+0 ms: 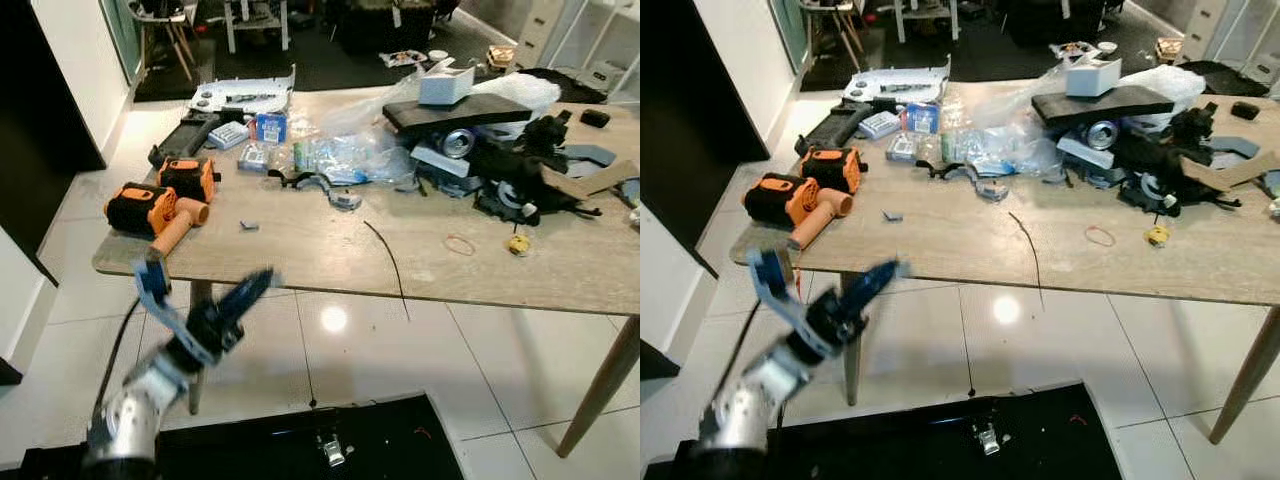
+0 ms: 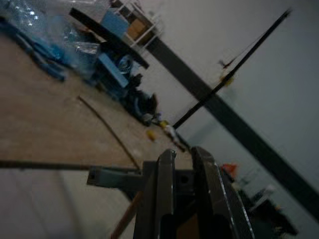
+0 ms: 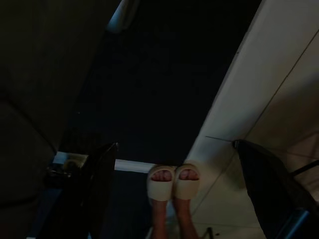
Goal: Picking trash to rubbish bin
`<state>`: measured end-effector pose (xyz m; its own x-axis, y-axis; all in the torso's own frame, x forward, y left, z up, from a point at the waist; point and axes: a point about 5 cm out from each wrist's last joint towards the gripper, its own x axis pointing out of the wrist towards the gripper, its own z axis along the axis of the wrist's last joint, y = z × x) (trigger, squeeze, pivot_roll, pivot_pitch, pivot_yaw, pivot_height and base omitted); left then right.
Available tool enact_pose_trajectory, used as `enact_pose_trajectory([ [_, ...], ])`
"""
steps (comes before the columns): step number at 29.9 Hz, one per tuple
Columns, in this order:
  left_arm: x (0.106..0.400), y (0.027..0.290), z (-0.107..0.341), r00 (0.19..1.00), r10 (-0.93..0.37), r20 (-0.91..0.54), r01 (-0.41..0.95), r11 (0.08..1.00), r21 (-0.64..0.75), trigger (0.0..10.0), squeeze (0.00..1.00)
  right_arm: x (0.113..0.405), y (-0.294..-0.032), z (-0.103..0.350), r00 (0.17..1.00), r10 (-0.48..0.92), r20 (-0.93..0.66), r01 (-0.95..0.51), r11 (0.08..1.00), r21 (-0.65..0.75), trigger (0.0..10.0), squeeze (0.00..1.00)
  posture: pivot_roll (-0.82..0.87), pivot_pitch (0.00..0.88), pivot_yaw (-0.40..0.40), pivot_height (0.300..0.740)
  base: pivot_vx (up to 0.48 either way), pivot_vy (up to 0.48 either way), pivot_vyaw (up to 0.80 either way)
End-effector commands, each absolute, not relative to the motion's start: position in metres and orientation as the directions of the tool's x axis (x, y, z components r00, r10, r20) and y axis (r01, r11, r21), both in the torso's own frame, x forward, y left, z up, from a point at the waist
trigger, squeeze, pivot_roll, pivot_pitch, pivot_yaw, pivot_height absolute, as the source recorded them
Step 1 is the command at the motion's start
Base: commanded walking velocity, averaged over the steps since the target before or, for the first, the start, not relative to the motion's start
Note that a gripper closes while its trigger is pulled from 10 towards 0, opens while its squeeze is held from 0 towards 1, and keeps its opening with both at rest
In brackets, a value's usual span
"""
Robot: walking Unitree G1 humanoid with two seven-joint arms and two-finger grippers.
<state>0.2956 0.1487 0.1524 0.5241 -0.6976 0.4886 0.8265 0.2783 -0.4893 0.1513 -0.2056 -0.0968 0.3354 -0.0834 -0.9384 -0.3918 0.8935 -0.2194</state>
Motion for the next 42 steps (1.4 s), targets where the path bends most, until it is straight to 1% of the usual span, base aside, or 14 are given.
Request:
enact_pose_trajectory([
  [1,0.292,0.149,0.132,0.57,-0.723,0.39,0.789,0.35,-0.505,10.0,0.0,0.15,-0.184,-0.1,0.314,-0.004,-0.95,-0.433,0.889,-0.147,10.0,0.0,-0.05,0.167,0.065,0.74,0.0,0.0,0.0],
  [2,0.292,0.149,0.132,0.57,-0.723,0.39,0.789,0.35,-0.505,10.0,0.0,0.15,-0.184,-0.1,0.314,-0.004,-0.95,-0.433,0.889,-0.147,10.0,0.0,-0.05,0.167,0.065,0.74,0.0,0.0,0.0],
  [3,0.291,0.157,0.108,0.637,-0.721,0.272,0.728,0.449,-0.517,10.0,0.0,0.152,-0.184,-0.099,0.312,-0.007,-0.95,-0.445,0.883,-0.152,10.0,0.0,-0.05,0.162,0.069,0.74,0.0,0.0,-0.54],
  [4,0.291,0.157,0.108,0.637,-0.721,0.272,0.728,0.449,-0.517,10.0,0.0,0.152,-0.184,-0.099,0.312,-0.007,-0.95,-0.445,0.883,-0.152,10.0,0.0,-0.05,0.162,0.069,0.74,0.0,0.0,-0.54],
  [7,0.285,0.175,0.081,0.711,-0.679,0.184,0.636,0.508,-0.581,10.0,0.0,0.154,-0.184,-0.099,0.315,-0.008,-0.949,-0.45,0.879,-0.157,10.0,0.0,-0.05,0.152,0.071,0.74,0.0,0.0,-0.72],
  [12,0.276,0.187,0.062,0.744,-0.658,0.116,0.575,0.542,-0.613,10.0,0.0,0.157,-0.184,-0.098,0.314,-0.008,-0.949,-0.463,0.872,-0.16,10.0,0.0,-0.04,0.138,0.061,0.74,0.0,0.0,-0.77],
  [16,0.273,0.188,0.055,0.748,-0.658,0.093,0.563,0.554,-0.613,10.0,0.0,0.158,-0.184,-0.097,0.313,-0.008,-0.95,-0.469,0.868,-0.162,10.0,0.0,-0.04,0.133,0.056,0.74,0.0,0.0,-0.77],
  [18,0.269,0.187,0.043,0.752,-0.659,0.028,0.538,0.589,-0.602,10.0,0.0,0.158,-0.185,-0.097,0.312,-0.012,-0.95,-0.477,0.863,-0.168,10.0,0.0,-0.04,0.133,0.052,0.74,0.0,0.0,-0.77],
  [21,0.268,0.186,0.035,0.752,-0.659,-0.005,0.527,0.606,-0.595,10.0,0.0,0.159,-0.185,-0.097,0.312,-0.016,-0.95,-0.482,0.859,-0.172,10.0,0.0,-0.04,0.134,0.051,0.74,0.0,0.0,-0.77],
  [25,0.268,0.18,0.035,0.744,-0.669,0.012,0.543,0.593,-0.594,10.0,0.0,0.158,-0.186,-0.097,0.311,-0.02,-0.95,-0.483,0.858,-0.176,10.0,0.0,-0.05,0.137,0.049,0.74,0.0,0.0,-0.77],
  [28,0.273,0.164,0.043,0.705,-0.708,0.038,0.61,0.578,-0.542,10.0,0.0,0.158,-0.187,-0.097,0.304,-0.024,-0.952,-0.489,0.854,-0.178,10.0,0.0,-0.05,0.142,0.047,0.74,0.0,0.0,-0.77],
  [31,0.274,0.162,0.044,0.697,-0.716,0.041,0.622,0.576,-0.53,10.0,0.0,0.158,-0.187,-0.097,0.303,-0.024,-0.953,-0.49,0.853,-0.178,10.0,0.0,-0.05,0.142,0.047,0.74,0.0,0.0,-0.77],
  [34,0.279,0.151,0.051,0.668,-0.744,0.034,0.674,0.585,-0.45,10.0,0.0,0.157,-0.187,-0.097,0.3,-0.023,-0.954,-0.49,0.854,-0.175,10.0,0.0,-0.06,0.146,0.049,0.74,0.0,0.0,-0.77],
  [42,0.286,0.149,0.063,0.654,-0.756,0.009,0.716,0.616,-0.327,10.0,0.0,0.156,-0.187,-0.097,0.295,-0.024,-0.955,-0.487,0.856,-0.172,10.0,0.0,-0.06,0.153,0.047,0.74,0.0,0.0,-0.77],
])
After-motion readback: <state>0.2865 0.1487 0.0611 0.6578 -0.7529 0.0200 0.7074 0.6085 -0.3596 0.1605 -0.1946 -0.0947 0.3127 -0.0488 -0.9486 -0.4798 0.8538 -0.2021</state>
